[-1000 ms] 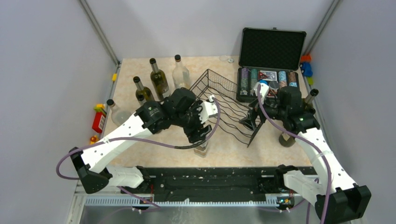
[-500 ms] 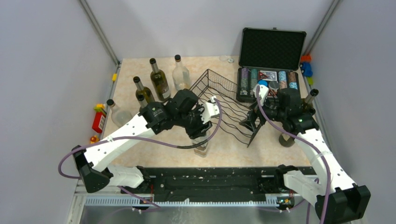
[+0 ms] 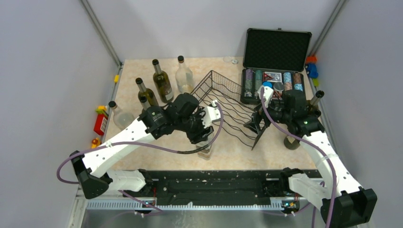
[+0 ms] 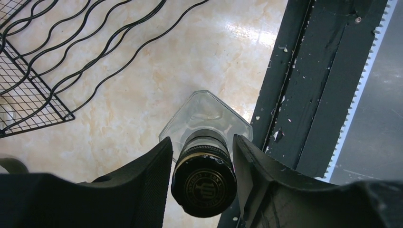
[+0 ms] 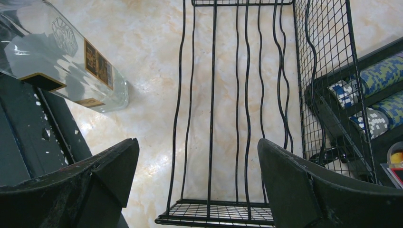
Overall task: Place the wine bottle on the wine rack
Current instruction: Pick up the wine bottle from the center of the board.
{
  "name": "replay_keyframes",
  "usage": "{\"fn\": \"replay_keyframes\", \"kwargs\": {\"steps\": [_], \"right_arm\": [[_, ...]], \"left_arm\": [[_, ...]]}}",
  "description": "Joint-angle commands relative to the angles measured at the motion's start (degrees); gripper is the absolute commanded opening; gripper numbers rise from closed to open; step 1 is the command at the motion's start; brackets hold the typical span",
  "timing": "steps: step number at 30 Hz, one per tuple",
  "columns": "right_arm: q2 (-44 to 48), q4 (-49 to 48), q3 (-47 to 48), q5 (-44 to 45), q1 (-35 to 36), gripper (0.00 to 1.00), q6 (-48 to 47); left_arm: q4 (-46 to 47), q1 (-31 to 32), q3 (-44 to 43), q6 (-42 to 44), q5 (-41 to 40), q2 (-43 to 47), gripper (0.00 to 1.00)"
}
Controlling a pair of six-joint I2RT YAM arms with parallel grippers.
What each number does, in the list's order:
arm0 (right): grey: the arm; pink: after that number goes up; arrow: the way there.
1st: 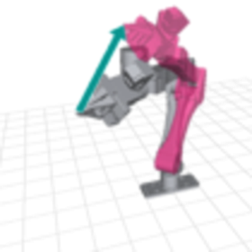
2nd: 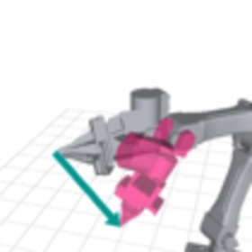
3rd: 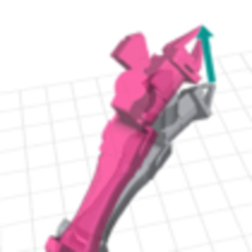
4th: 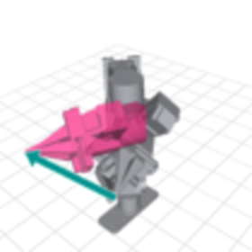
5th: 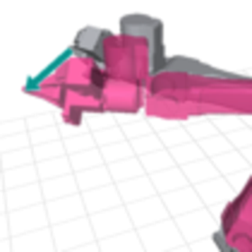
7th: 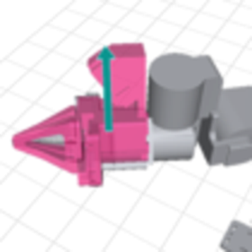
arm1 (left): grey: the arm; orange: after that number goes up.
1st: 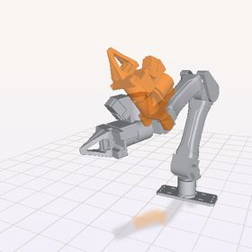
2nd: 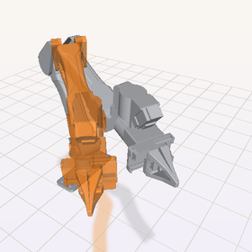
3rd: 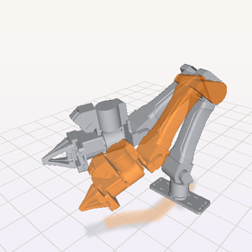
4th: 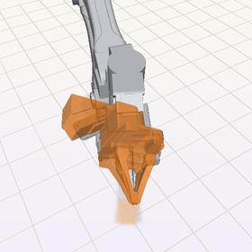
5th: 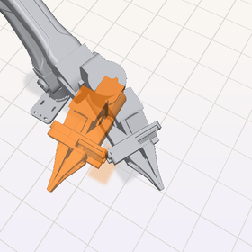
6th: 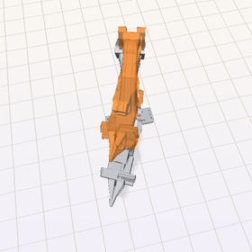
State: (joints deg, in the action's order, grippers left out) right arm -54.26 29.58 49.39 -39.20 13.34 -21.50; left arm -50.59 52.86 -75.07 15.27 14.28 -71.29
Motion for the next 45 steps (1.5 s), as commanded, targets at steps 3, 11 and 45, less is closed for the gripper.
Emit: {"fn": "replay_keyframes", "kwargs": {"steps": [3,11,45], "right_arm": [[0.09,-1.84,0.72,-0.53,0.58,0.98,-1.01],[-0.12,-1.45,1.25,-0.57,0.54,0.98,-1.35],[-17.76,-11.57,10.68,-8.74,19.58,0.99,9.59]], "left_arm": [[1.73,0.09,-0.89,0.2,1.44,1.11,0.48],[1.96,0.05,-0.78,0.04,2.3,0.46,0.24],[12.82,-22.67,-10.28,-23.61,22.83,1.27,0.0]]}}
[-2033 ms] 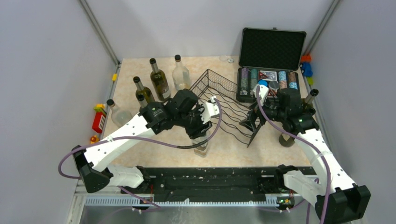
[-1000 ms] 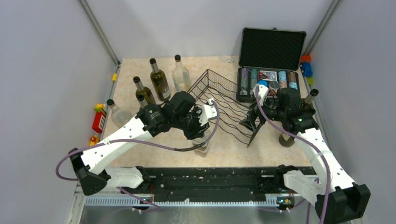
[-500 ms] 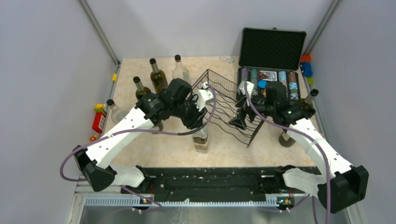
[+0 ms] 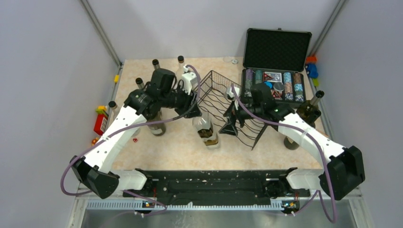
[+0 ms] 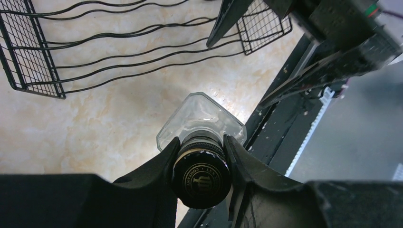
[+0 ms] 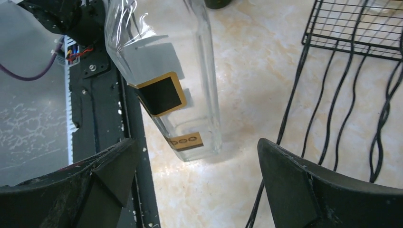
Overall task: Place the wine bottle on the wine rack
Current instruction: Pick up the wine bottle from the center of the board.
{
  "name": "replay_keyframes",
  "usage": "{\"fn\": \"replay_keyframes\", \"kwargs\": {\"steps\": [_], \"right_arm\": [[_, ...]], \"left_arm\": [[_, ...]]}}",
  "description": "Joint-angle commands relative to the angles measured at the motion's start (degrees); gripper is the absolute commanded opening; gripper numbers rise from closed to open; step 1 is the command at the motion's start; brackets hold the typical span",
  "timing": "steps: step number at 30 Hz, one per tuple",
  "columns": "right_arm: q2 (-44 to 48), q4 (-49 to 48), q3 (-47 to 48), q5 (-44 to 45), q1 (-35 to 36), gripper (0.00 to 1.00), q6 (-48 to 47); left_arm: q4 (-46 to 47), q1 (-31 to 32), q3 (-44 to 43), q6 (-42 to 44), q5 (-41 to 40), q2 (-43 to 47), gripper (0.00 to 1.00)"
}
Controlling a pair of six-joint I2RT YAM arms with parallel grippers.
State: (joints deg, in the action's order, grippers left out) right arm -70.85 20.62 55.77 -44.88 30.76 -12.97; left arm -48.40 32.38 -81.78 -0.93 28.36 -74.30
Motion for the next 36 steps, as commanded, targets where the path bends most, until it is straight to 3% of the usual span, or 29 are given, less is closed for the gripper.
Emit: {"fn": "replay_keyframes", "kwargs": {"steps": [1,21,36], "right_arm": [[-1.42,-2.43,4.73,-3.1,2.53,0.99,1.03],[-1.75,-2.85,2.08,-4.76,3.07,0.99,-1.55],[0.81,-2.08,0.05,-3.84,3.0,0.95,-2.75]], "left_arm": [[11.26,-2.71,-3.56,-8.24,9.41,4.42,0.0],[17.34,-5.23,-6.89,-16.55,15.05,3.71,0.0],[26.31,-9.48,-4.21,-25.84,19.67,4.1,0.0]]}}
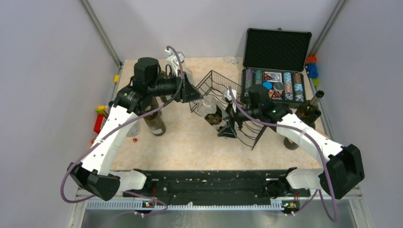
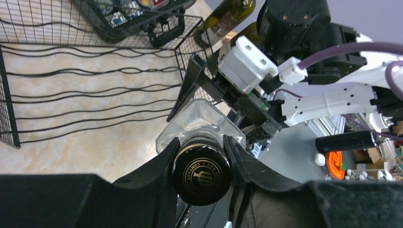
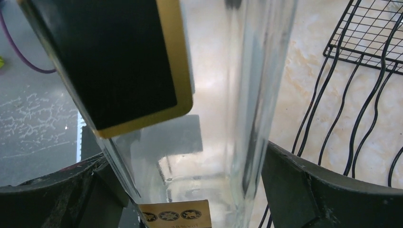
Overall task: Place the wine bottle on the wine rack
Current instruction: Pick up the wine bottle from the center of the board.
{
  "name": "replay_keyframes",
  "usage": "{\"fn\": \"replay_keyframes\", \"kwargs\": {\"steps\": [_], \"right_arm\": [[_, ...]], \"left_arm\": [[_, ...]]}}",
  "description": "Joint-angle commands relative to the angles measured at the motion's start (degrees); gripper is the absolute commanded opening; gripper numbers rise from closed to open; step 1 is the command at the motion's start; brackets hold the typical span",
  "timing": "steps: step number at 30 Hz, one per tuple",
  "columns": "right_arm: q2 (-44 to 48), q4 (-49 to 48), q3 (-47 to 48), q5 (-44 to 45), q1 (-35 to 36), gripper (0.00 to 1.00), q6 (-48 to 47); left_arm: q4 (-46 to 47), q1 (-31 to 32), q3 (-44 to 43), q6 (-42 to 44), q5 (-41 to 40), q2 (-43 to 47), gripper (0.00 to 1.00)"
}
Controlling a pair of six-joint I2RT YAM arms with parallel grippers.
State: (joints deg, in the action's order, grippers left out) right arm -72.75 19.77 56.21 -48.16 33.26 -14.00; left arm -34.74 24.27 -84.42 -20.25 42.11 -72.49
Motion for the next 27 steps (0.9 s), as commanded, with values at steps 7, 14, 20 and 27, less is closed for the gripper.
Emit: {"fn": "replay_keyframes", "kwargs": {"steps": [7,14,20,27], "right_arm": [[2.66,-1.67,0.11,-0.29,0.49,0.89,-1.4],[3.1,-0.66,0.64,0.17,-0.59,0.46,-1.8],[5.43,1.93,1.73,2.04,-2.52,0.0,-3.88],[6.85,7.83,2.9,2.44,-2.67,0.0,-9.41]], "left_arm": [[16.33,-2.26,0.28,-9.73,7.38,2.5,0.0],[19.84,-4.45,3.71,-12.68,9.01,3.51,0.0],[20.17,-8.1,7.8,-11.49,10.49,5.18,0.0],[6.92,-8.89,7.23,4.02,6.67,5.95,0.36]]}}
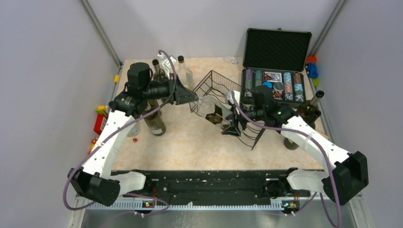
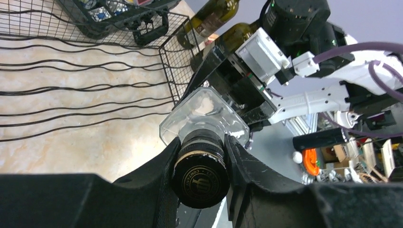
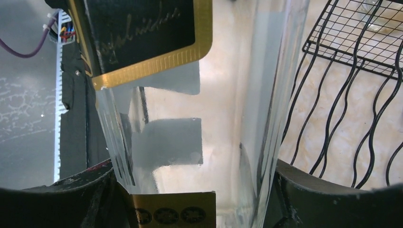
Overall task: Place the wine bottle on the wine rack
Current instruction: Pick up the wine bottle from the center of the board.
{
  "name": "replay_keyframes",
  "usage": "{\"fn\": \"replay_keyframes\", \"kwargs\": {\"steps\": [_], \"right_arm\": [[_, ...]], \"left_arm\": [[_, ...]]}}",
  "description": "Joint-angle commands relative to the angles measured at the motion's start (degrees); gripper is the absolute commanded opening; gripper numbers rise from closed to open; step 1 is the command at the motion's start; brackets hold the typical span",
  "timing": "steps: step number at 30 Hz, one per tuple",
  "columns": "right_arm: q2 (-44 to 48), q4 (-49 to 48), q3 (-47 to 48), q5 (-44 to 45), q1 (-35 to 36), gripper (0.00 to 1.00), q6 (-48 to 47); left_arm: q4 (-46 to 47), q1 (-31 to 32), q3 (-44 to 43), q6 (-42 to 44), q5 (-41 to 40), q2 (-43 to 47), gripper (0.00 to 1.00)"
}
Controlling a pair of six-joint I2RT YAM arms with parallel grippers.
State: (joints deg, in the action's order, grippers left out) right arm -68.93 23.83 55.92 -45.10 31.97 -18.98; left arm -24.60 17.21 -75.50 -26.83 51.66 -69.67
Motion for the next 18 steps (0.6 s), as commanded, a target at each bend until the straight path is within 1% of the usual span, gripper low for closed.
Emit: {"fn": "replay_keyframes", "kwargs": {"steps": [1,3,7,9,13,18], "right_arm": [[2.87,4.46,3.33,-0.68,-1.38,0.0,-5.05],[2.38,5.79,3.68,-0.97,-1.28,0.0,-6.24],[1.38,7.85,4.3,-1.03,-0.97,0.0,-7.97],[0.96,8.55,4.19,-0.79,-0.64,0.0,-8.6],[-0.54,10.4,4.61,-0.73,0.87,0.0,-9.96],[-4.04,14.14,6.47,-1.18,2.88,0.0,-12.46]], "left_arm": [[-4.71,-1.83,-1.92,12.64,-3.47,3.21,0.43],[-7.57,-1.83,-2.3,16.42,-4.46,3.31,0.54],[-13.73,-1.75,-3.82,23.58,-5.67,3.55,0.71],[-16.59,-1.74,-4.65,27.61,-6.33,3.79,0.77],[-23.3,-1.14,-7.47,38.3,-7.81,4.44,0.82],[-33.54,2.28,-11.05,54.26,-11.67,4.37,0.83]]}}
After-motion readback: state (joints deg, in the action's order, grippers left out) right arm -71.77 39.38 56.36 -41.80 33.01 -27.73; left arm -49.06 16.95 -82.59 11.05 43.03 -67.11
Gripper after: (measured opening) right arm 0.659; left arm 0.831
